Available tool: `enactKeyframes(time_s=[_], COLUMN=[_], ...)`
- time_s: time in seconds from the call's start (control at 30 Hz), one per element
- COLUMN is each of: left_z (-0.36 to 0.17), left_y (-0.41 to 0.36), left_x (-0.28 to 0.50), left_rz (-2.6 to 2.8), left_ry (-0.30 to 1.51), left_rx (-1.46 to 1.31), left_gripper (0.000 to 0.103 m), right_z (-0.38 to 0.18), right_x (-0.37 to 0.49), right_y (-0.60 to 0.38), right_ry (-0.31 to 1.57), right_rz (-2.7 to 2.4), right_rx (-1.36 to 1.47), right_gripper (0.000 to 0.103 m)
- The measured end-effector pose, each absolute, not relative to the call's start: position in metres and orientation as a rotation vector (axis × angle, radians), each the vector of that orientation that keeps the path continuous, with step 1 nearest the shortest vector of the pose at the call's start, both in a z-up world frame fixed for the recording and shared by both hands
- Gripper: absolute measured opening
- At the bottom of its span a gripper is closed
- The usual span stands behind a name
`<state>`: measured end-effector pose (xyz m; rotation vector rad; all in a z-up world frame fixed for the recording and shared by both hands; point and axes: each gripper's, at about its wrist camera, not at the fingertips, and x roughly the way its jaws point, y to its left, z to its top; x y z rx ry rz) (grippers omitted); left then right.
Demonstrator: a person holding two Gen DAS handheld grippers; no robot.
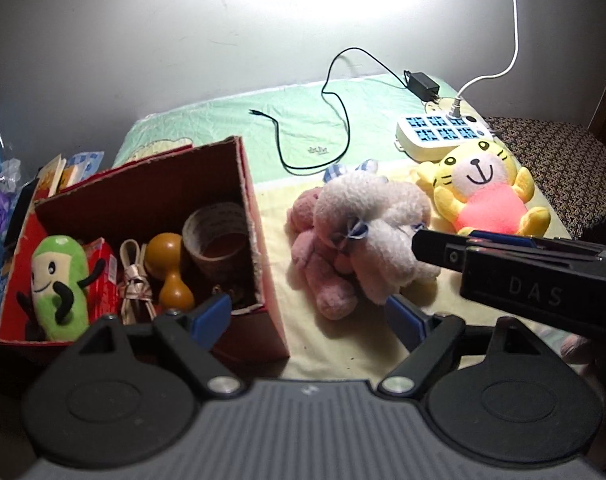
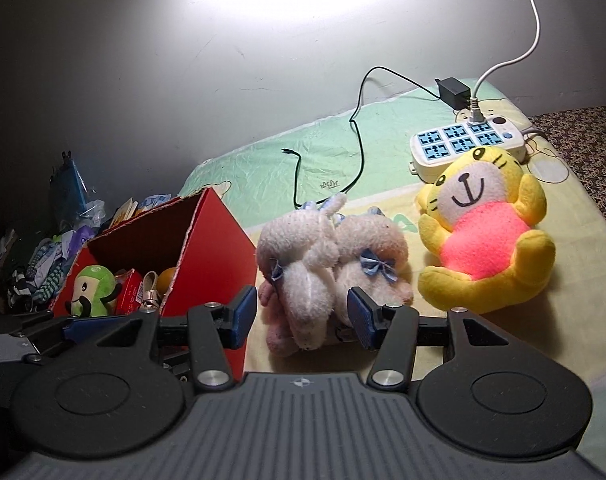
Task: Organize objects
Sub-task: 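Move the right gripper to the yellow tiger plush in pink shirt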
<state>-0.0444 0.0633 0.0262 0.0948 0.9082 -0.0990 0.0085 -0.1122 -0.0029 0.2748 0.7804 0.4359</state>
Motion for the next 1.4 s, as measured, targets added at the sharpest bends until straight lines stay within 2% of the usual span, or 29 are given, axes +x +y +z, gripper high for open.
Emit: enactKeyframes(time_s=[1.03,1.4], left_z=[-0.035,-0.050], left_y=[-0.008,-0.037], left_x=[-0.029,-0.012], left_rz=[-0.239,-0.348], left_ry=[1.088,1.107], left_rx=[0.135,0.165], left_gripper=[0.087,0.088], right_z=[-0.056,-0.064], right_x=[0.008,0.020], right_y=[-0.182,-0.220], right_ry=[0.917,0.922], right_rz=[0.268,0.200], right_rx=[0.328,0.437], right_gripper=[0.054,0.054])
